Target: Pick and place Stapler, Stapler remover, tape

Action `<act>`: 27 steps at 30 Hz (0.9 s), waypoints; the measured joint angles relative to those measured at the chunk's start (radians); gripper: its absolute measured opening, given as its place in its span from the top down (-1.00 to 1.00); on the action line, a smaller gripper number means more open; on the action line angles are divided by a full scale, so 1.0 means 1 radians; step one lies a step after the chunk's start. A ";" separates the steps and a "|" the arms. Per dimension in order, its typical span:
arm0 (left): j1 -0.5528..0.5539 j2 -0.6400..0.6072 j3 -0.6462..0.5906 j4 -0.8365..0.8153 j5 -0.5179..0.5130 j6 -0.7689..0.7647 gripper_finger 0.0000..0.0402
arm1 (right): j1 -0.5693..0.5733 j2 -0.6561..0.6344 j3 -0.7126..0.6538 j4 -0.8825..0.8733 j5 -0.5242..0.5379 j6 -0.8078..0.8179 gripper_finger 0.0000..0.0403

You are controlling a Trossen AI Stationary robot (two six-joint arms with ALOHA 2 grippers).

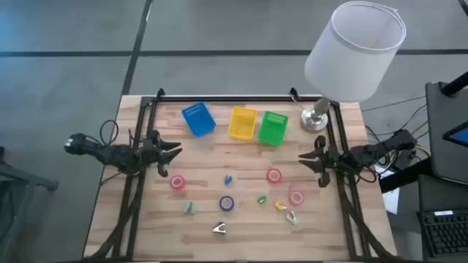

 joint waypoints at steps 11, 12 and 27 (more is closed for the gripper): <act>0.000 0.000 0.000 0.000 0.000 0.000 0.44 | 0.000 0.000 0.000 0.000 0.000 0.000 0.55; 0.000 0.000 0.000 0.000 0.000 0.000 0.44 | 0.000 0.000 0.000 0.000 0.000 0.000 0.55; 0.000 0.000 0.000 0.000 0.000 0.000 0.44 | 0.001 0.000 0.000 0.000 0.000 0.000 0.66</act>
